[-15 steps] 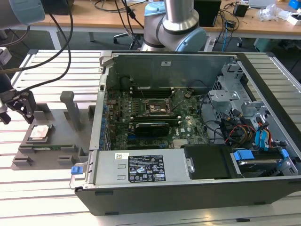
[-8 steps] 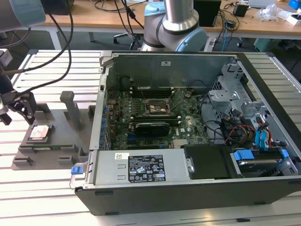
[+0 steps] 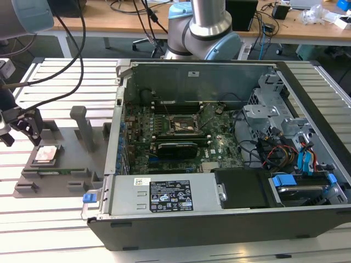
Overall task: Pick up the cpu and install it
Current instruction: 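Pick up the cpu and move it towards the insertion slot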
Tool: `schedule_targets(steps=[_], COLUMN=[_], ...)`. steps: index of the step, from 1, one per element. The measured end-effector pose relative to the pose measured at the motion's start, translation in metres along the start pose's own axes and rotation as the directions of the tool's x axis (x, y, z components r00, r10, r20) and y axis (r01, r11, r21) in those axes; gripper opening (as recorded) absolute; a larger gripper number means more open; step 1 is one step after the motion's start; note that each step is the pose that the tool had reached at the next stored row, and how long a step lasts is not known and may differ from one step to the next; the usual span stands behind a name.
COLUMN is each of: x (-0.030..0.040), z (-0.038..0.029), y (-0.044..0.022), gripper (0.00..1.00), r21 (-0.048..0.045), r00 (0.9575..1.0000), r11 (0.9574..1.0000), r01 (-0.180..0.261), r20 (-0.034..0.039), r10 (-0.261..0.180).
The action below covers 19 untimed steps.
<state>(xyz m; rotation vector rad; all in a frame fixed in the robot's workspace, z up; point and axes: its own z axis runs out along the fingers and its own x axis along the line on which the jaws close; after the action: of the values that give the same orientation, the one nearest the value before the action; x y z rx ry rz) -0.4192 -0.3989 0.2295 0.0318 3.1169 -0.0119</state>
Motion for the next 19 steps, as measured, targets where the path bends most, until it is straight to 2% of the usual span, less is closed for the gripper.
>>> schedule_targets(steps=[16,19], x=[-0.0010,-0.0059], z=[0.0100,0.0120], y=[0.0001,0.0002], gripper=[0.66,0.66], r21=[0.0003,0.0090], r00=[1.0000,1.0000], r11=[1.0000,1.0000], r01=[0.000,0.000], r20=[-0.0002,0.0002], r10=[0.000,0.000])
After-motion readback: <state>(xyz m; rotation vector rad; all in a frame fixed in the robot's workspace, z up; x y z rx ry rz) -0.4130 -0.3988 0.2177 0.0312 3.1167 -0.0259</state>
